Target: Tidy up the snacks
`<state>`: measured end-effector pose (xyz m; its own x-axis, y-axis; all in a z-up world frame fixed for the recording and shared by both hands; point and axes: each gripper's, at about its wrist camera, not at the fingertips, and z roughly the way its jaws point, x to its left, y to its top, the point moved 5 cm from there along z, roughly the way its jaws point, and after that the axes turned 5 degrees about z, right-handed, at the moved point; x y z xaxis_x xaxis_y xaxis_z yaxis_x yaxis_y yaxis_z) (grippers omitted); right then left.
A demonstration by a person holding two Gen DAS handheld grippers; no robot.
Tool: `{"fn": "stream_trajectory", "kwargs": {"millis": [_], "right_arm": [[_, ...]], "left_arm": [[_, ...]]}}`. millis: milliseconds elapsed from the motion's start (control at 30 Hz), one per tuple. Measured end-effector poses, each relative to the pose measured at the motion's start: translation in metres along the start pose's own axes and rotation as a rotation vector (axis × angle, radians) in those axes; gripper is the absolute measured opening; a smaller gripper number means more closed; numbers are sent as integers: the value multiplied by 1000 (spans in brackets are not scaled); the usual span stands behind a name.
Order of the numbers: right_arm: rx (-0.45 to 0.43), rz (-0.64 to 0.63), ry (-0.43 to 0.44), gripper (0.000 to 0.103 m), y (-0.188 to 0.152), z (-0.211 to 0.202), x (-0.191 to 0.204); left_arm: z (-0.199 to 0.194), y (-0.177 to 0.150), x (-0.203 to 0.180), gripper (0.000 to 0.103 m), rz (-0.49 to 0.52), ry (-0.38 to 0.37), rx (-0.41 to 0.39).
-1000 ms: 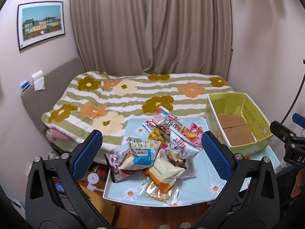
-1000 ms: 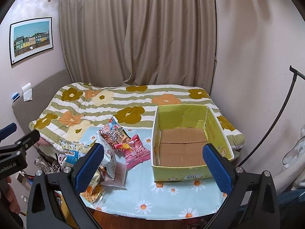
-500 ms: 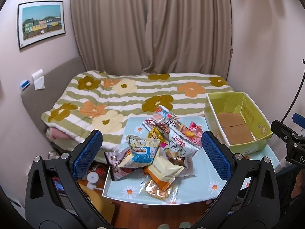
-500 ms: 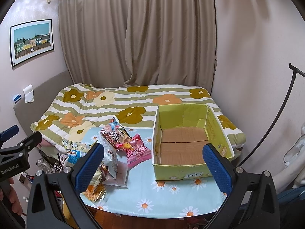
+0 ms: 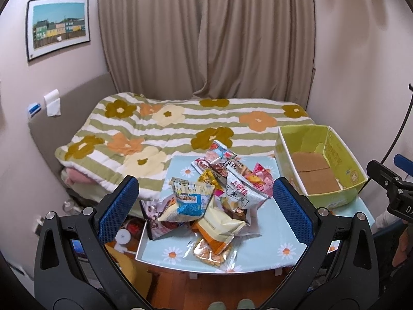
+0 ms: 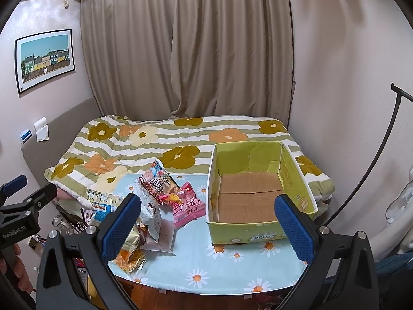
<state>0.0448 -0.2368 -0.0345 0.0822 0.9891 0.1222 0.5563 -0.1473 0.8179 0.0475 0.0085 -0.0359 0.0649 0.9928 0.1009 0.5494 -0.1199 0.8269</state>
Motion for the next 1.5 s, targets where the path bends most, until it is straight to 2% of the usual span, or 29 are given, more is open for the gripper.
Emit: {"fn": "stream_trajectory", "kwargs": {"millis": [233,333,533,800,967,1067,1167,1300,1500], "right_arm": [[55,-19,57,103,-7,15,-3],[104,-42,107,103,-16,37,-1],[193,-70,209,103,-35,82,14],[286,-138,265,103,-65,140,54],[367,-161,301,103,-86,185,80],[417,-175,286,103,-98,210,88],[451,-193,287,103,-105,231,95],[483,-190,329,102,-108,248,103],[506,-170,354,102,-107,265,109]], "left_arm": [[13,-16,9,103,-8,9,57],[30,-31,16,103,-39,24,118],[65,-49,29,103,-36,30,178],[135,-59,39,103,39,-70,252],[190,-72,41,103,96,-161,342],[218,-82,42,103,119,-216,388],[237,-89,43,103,148,-251,422],[260,-93,44,102,191,-292,447],[277,-98,44,87,198,-348,487]]}}
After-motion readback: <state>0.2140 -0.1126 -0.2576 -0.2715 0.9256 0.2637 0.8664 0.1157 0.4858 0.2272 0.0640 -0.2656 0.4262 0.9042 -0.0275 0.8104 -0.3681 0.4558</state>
